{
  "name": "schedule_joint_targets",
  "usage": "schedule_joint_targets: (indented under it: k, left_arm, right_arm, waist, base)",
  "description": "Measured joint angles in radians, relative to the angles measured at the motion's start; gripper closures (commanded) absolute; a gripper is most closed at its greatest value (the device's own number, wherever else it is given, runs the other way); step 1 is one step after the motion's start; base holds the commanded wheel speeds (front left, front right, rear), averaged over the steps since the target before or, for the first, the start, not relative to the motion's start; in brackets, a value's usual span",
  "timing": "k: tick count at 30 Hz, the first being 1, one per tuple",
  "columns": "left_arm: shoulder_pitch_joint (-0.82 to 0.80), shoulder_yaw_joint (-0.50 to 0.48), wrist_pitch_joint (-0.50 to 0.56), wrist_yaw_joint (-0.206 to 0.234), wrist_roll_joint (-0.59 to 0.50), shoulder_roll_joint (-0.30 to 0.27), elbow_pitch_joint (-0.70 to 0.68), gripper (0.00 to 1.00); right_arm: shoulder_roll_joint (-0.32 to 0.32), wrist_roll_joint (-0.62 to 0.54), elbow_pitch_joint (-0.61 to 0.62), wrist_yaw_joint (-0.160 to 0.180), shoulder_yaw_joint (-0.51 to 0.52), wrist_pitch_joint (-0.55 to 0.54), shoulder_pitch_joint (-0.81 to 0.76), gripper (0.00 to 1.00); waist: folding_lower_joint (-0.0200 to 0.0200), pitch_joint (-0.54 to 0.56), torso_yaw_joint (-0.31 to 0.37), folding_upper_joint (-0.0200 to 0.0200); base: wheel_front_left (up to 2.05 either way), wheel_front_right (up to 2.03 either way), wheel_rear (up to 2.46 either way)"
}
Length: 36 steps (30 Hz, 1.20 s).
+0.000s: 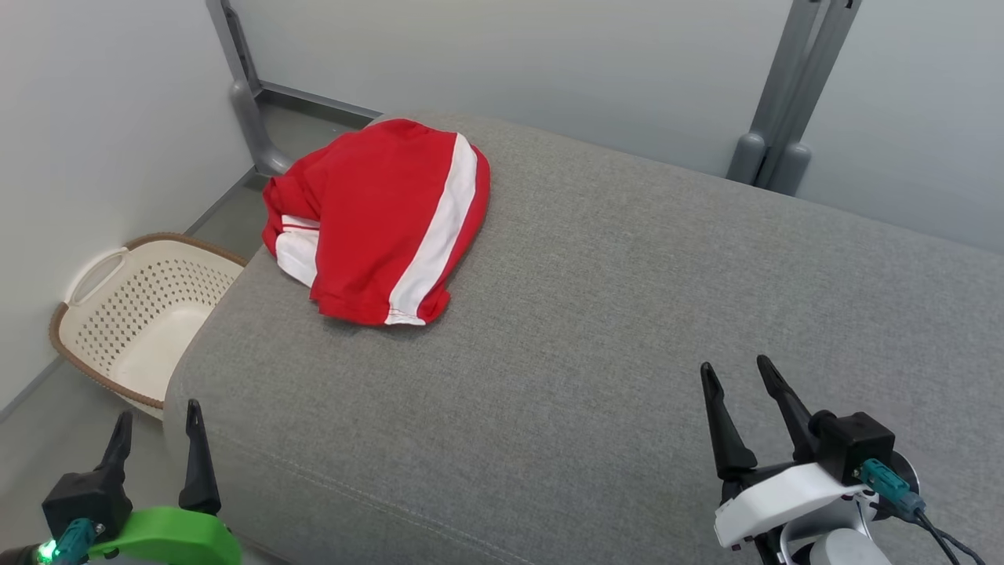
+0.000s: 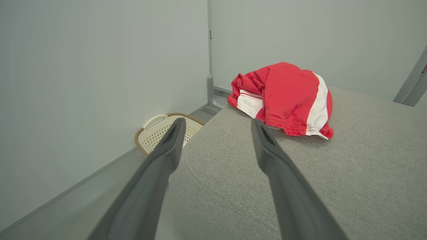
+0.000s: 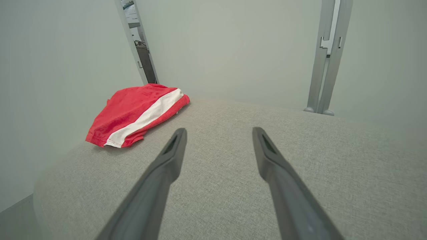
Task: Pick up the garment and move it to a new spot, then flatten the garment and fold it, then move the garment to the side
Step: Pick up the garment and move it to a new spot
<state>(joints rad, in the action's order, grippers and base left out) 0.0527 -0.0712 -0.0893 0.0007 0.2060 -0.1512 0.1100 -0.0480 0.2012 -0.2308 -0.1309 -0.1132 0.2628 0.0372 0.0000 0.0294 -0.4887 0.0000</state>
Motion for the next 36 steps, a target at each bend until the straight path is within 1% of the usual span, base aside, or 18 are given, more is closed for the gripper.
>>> schedule_joint_targets:
  k: [4, 11, 15, 18, 22, 27, 31, 36]
  left_arm:
    - [0.003, -0.005, -0.005, 0.001, 0.013, -0.003, 0.0, 0.0]
    - [0.009, -0.005, -0.009, 0.014, 0.02, -0.003, 0.0, 0.0]
    - [0.004, -0.003, -0.01, 0.014, 0.026, -0.004, 0.009, 0.0]
    - [-0.022, -0.008, -0.016, 0.008, 0.033, -0.015, 0.017, 0.0]
    - [-0.088, -0.016, -0.022, -0.002, 0.042, -0.04, 0.016, 0.0]
    - [-0.207, -0.039, -0.044, -0.027, 0.064, -0.084, 0.048, 0.0]
    - [-0.309, -0.058, -0.071, -0.046, 0.094, -0.114, 0.086, 0.0]
    - [-0.467, -0.071, -0.097, -0.078, 0.124, -0.161, 0.156, 0.0]
  right_arm:
    - [0.0, 0.0, -0.007, 0.0, -0.007, 0.0, 0.008, 0.0]
    - [0.0, 0.0, -0.016, 0.0, -0.014, 0.0, 0.01, 0.0]
    - [0.0, 0.0, -0.016, 0.0, -0.008, 0.0, 0.01, 0.0]
    - [0.0, -0.004, -0.016, 0.0, -0.005, 0.0, 0.01, 0.0]
    - [0.0, -0.025, -0.016, 0.0, -0.002, 0.0, 0.019, 0.0]
    - [0.0, -0.062, -0.012, 0.0, 0.008, 0.0, 0.051, 0.0]
    - [0.001, -0.092, 0.007, 0.0, 0.022, -0.008, 0.076, 0.0]
    - [0.0, -0.134, 0.054, 0.0, 0.052, -0.018, 0.121, 0.0]
  waist:
    - [0.0, -0.004, -0.01, 0.0]
    - [0.0, -0.003, -0.008, 0.0]
    - [0.0, -0.002, -0.005, 0.0]
    - [0.0, -0.005, 0.003, 0.0]
    - [0.0, -0.021, 0.027, 0.0]
    - [0.0, -0.061, 0.07, 0.0]
    - [0.0, -0.106, 0.11, 0.0]
    - [0.0001, -0.19, 0.17, 0.0]
  base:
    - [0.0, 0.0, 0.0]
    - [0.0, 0.0, 0.0]
    - [0.0, 0.0, 0.0]
    - [0.0, 0.0, 0.0]
    - [0.0, 0.0, 0.0]
    - [0.0, 0.0, 0.0]
    - [0.0, 0.0, 0.0]
    - [0.0, 0.0, 0.0]
